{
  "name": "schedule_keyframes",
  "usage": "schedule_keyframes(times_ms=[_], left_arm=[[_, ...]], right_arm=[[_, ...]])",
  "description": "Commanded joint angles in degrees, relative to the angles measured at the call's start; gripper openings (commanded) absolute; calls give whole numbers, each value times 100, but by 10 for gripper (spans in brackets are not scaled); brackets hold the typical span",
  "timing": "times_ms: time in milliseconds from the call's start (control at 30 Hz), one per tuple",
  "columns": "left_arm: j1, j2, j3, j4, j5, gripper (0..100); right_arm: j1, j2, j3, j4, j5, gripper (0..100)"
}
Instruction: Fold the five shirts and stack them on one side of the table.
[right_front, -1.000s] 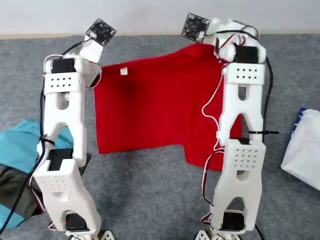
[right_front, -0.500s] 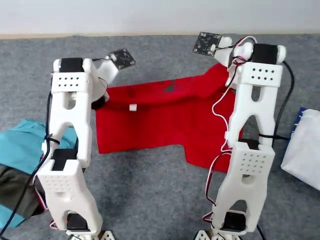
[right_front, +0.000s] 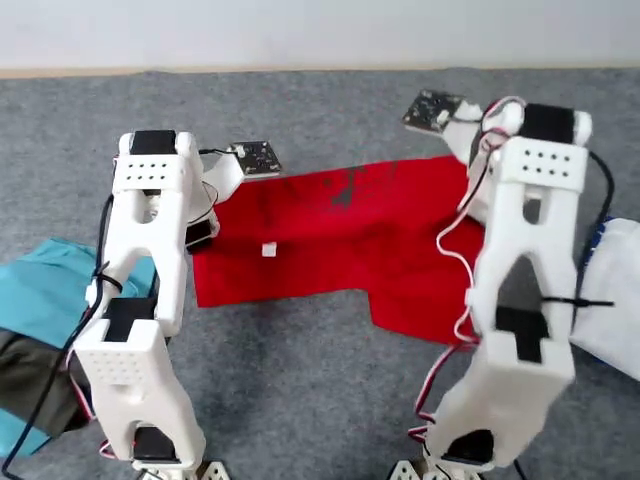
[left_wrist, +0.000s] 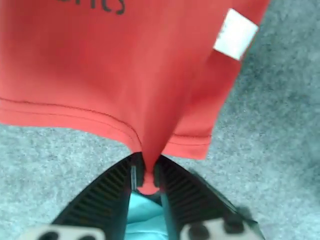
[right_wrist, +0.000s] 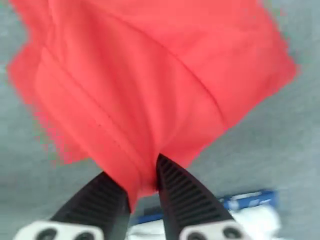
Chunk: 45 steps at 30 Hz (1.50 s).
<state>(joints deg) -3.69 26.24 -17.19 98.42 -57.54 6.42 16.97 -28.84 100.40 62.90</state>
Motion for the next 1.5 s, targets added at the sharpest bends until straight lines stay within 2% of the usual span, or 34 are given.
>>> schedule_keyframes(times_ms=[0, 367, 767, 900, 1000, 1233, 1367, 1467], left_arm=[[0, -53, 4, 35, -53, 32], [0, 290, -31, -211, -53, 44], [-9, 633, -418, -211, -53, 45], [-18, 580, -593, -211, -18, 96], [-18, 580, -945, -158, 290, 121], [0, 633, -1719, 158, 378, 138], [-9, 730, -1833, 70, 387, 137], [-9, 738, -1965, 70, 580, 107]], right_arm=[[66, -831, 782, 242, -422, 10], [84, -1314, 3015, -127, -967, 10], [57, -1305, 4070, -673, -1081, 25], [92, -1323, 3938, -286, -1081, 170], [40, -1323, 3516, 84, -1081, 271], [-4, -1244, 2435, 180, -1081, 278], [-4, -866, 1925, -418, -1160, 273], [-22, -418, 1556, -1007, -1609, 211]])
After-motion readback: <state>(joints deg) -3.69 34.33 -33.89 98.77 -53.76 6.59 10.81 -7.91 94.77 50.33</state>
